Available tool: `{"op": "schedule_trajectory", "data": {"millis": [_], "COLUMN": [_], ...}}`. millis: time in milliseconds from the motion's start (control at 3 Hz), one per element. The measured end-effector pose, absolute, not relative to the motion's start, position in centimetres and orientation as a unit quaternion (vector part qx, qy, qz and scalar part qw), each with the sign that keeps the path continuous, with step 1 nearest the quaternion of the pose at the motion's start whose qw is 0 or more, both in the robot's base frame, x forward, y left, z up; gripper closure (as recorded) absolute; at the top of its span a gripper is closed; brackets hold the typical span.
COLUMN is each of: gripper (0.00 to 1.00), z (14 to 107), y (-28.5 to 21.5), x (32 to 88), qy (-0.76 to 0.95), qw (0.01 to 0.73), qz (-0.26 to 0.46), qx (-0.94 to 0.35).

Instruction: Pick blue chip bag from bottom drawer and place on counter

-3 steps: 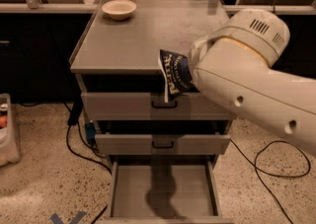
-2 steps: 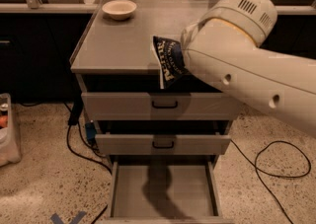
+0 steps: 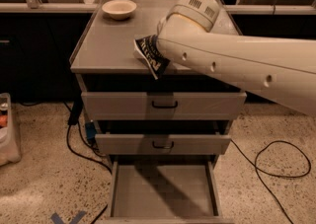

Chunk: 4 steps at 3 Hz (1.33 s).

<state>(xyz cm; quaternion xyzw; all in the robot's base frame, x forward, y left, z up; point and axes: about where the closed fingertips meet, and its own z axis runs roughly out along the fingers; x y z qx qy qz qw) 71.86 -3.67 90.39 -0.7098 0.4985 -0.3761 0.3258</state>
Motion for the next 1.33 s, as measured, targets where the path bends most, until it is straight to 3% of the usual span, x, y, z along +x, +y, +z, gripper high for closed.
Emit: {"op": "schedule_trajectory", "data": {"millis": [333, 667, 1000, 1333], "gripper": [1.0, 1.0, 0.84, 0.59], "z": [87.26, 87.26, 87.26, 87.26], "y": [-1.16, -1.16, -1.16, -1.16], "x": [78.7, 78.7, 78.7, 78.7], "qy": [0.506, 0.506, 0.506, 0.506], "qw": [0.318, 0.318, 0.318, 0.318], "qz": [-0.367, -0.367, -0.367, -0.367], "qx": [-0.713, -0.713, -0.713, -0.713]}}
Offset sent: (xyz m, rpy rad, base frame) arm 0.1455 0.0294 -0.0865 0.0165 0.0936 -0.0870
